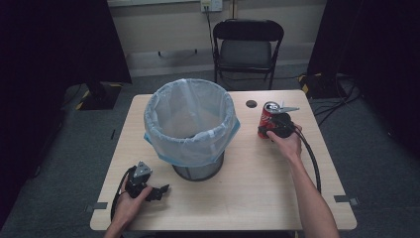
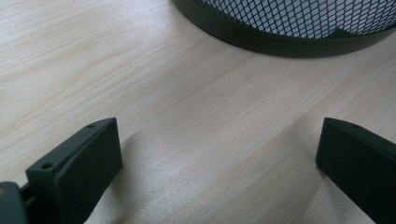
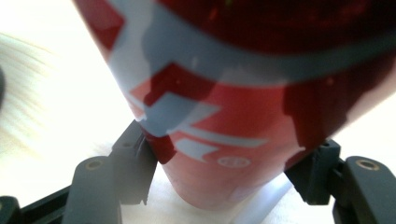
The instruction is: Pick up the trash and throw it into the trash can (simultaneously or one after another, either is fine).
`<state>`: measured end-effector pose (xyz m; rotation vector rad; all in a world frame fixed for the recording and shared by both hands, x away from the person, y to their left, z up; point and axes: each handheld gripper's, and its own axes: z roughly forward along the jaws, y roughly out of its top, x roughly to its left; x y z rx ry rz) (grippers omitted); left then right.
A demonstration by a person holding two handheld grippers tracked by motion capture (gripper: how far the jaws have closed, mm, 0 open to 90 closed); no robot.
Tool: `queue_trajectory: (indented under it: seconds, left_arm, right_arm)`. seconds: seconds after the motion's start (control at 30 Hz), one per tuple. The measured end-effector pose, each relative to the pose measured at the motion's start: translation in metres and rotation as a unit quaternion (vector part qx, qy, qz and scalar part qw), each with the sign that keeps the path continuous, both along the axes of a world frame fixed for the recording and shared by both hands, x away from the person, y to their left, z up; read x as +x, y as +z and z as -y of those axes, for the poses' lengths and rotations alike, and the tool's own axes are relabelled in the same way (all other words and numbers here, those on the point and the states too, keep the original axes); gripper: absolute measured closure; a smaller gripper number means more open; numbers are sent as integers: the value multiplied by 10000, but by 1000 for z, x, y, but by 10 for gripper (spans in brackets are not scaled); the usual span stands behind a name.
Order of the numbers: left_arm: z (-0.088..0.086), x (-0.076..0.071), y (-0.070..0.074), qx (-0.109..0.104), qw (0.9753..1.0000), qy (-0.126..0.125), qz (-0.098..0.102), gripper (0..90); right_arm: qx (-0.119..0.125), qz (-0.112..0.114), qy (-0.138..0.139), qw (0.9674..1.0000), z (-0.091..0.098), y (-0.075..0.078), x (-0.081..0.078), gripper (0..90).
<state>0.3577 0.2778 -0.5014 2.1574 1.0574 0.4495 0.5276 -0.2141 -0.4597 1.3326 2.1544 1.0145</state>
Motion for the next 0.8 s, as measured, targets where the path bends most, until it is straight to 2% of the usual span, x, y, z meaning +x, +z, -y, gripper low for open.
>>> queue_trajectory:
  seconds: [0.23,0.37,0.47,0.6,0.7,0.8]
  left_arm:
    - [0,0,0,-15,10000,-8,-2,0]
    - [1,-1,0,-38,10000,28,3,0]
    - [1,-1,0,-42,10000,31,2,1]
    - [1,-1,0,-49,10000,36,5,1]
    - [1,-1,0,-49,10000,35,4,1]
    - [1,-1,0,-48,10000,36,2,2]
  right_arm:
    - [94,23,70,9999,-2,10,-15,341]
    - [42,46,125,9999,-4,14,-20,341]
    - [161,129,101,9997,-2,23,-26,342]
    - [179,169,109,9996,-1,32,-34,342]
    - [299,296,130,9990,-1,44,-41,342]
    - [275,313,124,9991,-1,49,-44,342]
